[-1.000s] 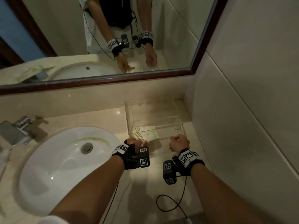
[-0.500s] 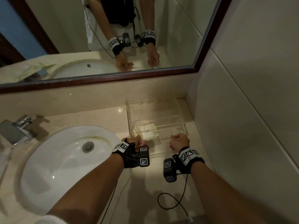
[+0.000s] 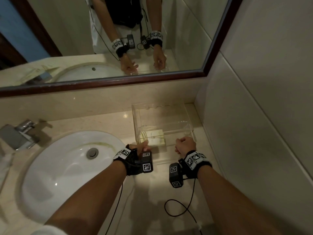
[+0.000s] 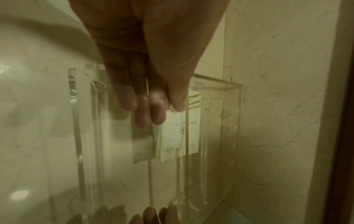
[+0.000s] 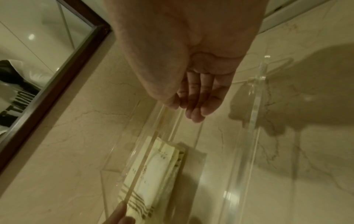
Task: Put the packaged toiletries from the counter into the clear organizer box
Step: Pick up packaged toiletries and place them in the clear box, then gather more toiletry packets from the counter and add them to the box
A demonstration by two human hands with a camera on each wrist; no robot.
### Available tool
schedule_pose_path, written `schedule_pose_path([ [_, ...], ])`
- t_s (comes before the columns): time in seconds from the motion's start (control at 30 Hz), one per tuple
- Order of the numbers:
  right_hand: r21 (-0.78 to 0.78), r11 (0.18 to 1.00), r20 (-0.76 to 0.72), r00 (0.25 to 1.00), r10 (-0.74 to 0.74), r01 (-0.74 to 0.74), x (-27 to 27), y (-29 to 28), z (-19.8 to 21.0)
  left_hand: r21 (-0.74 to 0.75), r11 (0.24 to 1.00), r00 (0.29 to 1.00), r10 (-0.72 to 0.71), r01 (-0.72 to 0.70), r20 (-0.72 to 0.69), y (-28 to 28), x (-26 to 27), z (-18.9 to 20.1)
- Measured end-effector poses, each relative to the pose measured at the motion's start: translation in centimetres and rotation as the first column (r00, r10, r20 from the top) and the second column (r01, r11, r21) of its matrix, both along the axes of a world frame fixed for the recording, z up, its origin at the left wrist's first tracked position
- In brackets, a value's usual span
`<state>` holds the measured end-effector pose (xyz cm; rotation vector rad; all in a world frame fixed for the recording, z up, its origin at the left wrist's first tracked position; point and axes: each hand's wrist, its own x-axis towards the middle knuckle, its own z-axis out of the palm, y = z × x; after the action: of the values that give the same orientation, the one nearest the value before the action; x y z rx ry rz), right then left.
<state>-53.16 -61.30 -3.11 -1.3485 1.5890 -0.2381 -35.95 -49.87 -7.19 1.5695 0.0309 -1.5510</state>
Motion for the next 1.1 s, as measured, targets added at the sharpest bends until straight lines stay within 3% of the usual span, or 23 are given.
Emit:
schedule_pose_path([
  [0.07,-0.011,1.0,0.007,1.0,0.012,-0.012,0.1,0.0,0.3,-0.001,1.0,1.0,-0.004,0.004,0.023,0.4,0.4,-0.9],
  [0.23,-0.041,0.997,0.004,0.998,0.066,-0.065,1.3,0.5,1.8,0.064,0.996,0.977,0.051,-0.066,0.206,0.8,0.5,5.2],
  [0.53,-0.12,0.967,-0.007,0.974,0.227,-0.226,4.8,2.4,4.5,0.024,0.995,0.937,0.08,-0.093,0.341,4.5,2.4,10.4],
  [0.77,-0.175,0.876,-0.057,0.892,0.448,-0.45,9.3,6.4,7.2,0.132,0.989,0.781,-0.138,0.072,0.609,9.9,6.2,12.7],
  [0.97,-0.195,0.783,-0.084,0.806,0.586,-0.59,14.3,10.6,9.3,0.204,0.976,0.632,-0.204,0.074,0.747,15.3,10.8,13.5],
  [1.1,-0.197,0.693,-0.151,0.72,0.678,-0.694,18.2,13.3,9.5,0.202,0.979,0.599,-0.179,0.03,0.781,19.2,14.1,13.8],
])
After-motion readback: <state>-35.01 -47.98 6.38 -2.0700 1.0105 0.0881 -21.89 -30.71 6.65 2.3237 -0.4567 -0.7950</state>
